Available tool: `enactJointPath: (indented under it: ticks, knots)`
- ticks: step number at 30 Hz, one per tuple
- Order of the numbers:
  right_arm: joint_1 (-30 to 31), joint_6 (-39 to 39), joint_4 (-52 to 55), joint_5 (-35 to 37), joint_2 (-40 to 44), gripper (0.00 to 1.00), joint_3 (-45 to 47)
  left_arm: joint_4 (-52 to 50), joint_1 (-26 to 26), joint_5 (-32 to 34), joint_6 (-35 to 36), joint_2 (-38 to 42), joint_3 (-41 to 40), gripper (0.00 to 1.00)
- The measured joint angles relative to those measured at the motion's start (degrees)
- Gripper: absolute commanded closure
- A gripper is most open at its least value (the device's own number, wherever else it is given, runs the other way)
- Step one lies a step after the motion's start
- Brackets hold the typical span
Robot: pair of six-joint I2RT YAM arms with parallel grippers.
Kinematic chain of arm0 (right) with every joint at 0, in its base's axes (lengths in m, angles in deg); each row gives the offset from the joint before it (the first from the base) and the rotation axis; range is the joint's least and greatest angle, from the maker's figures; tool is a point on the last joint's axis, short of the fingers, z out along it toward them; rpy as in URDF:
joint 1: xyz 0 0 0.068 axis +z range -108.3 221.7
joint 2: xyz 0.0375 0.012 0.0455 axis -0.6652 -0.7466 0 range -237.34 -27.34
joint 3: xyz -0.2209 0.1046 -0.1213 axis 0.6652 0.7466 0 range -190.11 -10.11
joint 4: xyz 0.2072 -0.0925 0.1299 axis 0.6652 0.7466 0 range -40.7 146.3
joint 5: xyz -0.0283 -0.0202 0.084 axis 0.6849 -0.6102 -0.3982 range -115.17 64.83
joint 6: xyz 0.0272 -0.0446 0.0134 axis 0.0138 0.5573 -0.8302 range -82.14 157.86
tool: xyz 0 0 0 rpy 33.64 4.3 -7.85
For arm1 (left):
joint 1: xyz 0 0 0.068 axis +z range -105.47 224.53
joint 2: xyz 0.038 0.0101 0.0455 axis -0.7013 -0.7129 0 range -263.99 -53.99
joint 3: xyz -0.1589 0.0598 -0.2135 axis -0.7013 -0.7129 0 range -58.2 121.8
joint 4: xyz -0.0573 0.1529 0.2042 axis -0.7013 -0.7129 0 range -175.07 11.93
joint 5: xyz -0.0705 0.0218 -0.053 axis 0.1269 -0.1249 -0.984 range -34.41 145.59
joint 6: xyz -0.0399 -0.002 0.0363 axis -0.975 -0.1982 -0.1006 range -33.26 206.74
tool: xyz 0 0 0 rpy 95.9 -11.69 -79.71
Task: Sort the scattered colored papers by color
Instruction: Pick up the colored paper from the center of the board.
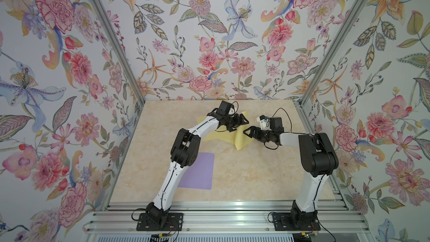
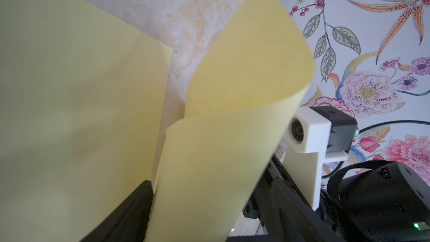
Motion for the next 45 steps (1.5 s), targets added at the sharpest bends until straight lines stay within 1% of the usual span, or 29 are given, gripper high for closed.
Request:
enactJointPath:
  ticks: [5, 6, 9, 12, 15, 19, 20, 21, 22, 24, 29, 32, 35, 37, 40, 45]
  knots:
    - [1.6, 0.0, 0.5, -0.3, 0.1, 0.0, 0.0, 0.0, 0.0, 0.2, 0.2, 0.0, -1.9, 0.18]
    - [1.8, 0.0, 0.7, -0.4, 0.2, 0.0, 0.0, 0.0, 0.0, 0.2, 0.4, 0.0, -2.1, 0.19]
    - [2.0, 0.1, 1.2, -0.5, 0.3, 0.0, -0.1, 0.0, 0.0, 0.2, 0.5, 0.0, -2.6, 0.32]
    - [2.1, 0.6, 3.2, -0.3, 0.3, 0.0, -0.9, 0.0, 0.0, 0.4, 1.4, 0.0, -3.0, 0.39]
    - [2.1, 1.4, 6.1, -0.2, 0.4, 0.0, -2.0, 0.1, 0.1, 0.7, 2.1, 0.0, -3.1, 0.43]
    - [2.1, 2.3, 10.6, 0.5, 1.2, 0.0, -3.2, 0.1, 0.3, 2.1, 3.7, 0.0, -3.4, 0.51]
    - [2.1, 2.6, 11.8, 0.7, 1.4, 0.0, -3.5, 0.1, 0.4, 2.3, 4.1, 0.0, -3.5, 0.55]
    - [2.1, 2.8, 12.9, 0.9, 1.8, 0.0, -4.0, 0.0, 0.5, 2.6, 4.4, 0.0, -3.5, 0.64]
    - [2.1, 3.1, 14.1, 1.1, 2.2, 0.0, -4.6, 0.1, 0.5, 3.0, 4.7, 0.0, -3.5, 0.69]
    - [2.1, 3.6, 15.6, 1.4, 3.2, 0.0, -5.5, 0.1, 0.7, 3.5, 5.7, 0.0, -3.5, 0.7]
    - [1.4, 4.5, 17.6, 1.7, 6.2, 0.0, -6.9, 0.1, 1.0, 3.8, 6.5, 0.0, -3.5, 0.6]
    - [-0.3, 5.0, 17.6, -0.1, 6.8, 0.0, -7.1, 0.1, 1.0, 2.9, 7.2, 0.0, -3.4, 0.56]
    - [-3.3, 5.9, 17.8, -6.6, 5.2, 0.0, -8.5, 0.0, 1.0, -0.6, 9.3, 0.0, -2.7, 0.59]
    - [-5.0, 8.1, 19.6, -10.8, 2.6, 0.0, -11.3, 0.1, 1.1, -3.9, 11.3, 0.0, -1.9, 0.61]
    - [-5.8, 11.7, 22.2, -14.2, 0.7, 0.0, -13.4, 0.1, 1.6, -9.1, 13.9, 0.0, -1.6, 0.64]
    - [-6.2, 13.9, 23.0, -18.9, 0.7, 0.0, -13.4, 0.1, 3.6, -16.8, 17.2, 0.0, -1.6, 0.64]
